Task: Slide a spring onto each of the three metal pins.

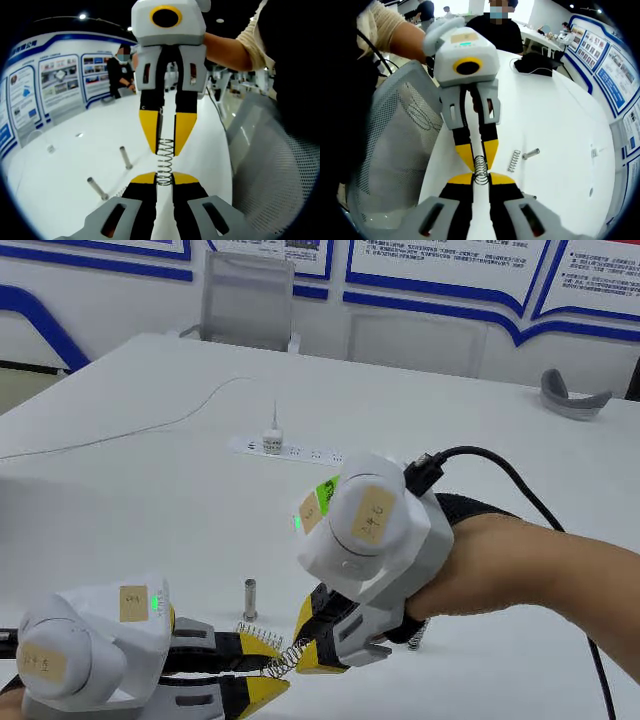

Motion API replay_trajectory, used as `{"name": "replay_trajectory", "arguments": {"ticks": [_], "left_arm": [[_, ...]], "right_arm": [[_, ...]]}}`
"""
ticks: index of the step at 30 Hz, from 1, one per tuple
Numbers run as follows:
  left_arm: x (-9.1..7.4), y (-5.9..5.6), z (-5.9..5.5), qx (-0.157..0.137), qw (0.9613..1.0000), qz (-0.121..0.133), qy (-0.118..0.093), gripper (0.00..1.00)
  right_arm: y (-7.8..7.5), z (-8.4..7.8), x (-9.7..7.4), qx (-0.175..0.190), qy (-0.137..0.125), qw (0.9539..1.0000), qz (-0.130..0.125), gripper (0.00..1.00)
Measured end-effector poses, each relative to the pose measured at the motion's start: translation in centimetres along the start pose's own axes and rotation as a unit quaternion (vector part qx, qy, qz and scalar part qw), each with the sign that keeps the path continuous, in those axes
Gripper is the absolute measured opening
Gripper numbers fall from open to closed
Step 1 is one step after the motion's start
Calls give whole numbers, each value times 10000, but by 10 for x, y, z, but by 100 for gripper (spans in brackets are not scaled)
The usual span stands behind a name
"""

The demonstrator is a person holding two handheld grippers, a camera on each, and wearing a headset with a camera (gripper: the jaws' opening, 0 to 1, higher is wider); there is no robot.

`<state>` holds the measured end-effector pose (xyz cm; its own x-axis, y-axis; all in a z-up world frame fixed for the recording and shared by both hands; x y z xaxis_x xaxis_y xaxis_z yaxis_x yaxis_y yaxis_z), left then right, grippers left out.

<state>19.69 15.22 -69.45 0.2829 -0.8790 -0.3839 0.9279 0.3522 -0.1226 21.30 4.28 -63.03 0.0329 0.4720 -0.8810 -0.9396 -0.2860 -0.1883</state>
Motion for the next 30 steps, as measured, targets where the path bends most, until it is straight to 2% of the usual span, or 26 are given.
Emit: {"name": "replay_trajectory", "arguments": {"ticks": [16, 25, 30], "left_arm": [[0, -1, -2, -22, 10000, 15, 17, 11], [0, 0, -3, -56, 10000, 74, -13, 12], [0, 0, -4, -111, 9999, 60, -23, 15]], "right_arm": [[-1, 15, 3, -132, -137, 9998, -9, 12], [-3, 13, 4, -73, -111, 9999, 26, 12], [-5, 10, 5, -45, -97, 9999, 15, 12]]}}
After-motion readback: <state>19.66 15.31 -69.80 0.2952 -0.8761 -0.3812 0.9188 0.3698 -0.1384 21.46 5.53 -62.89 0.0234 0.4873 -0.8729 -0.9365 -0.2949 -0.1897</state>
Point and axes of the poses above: the centre of the closed fingertips' face, and the gripper's own axes: x roughly forward along the fingers, y roughly to its left, z roughly out of its top, the point moved 9 cm from there along -x, roughly backward along the fingers, and after that the axes turned 12 degrees about -x, right-handed, at the moved point
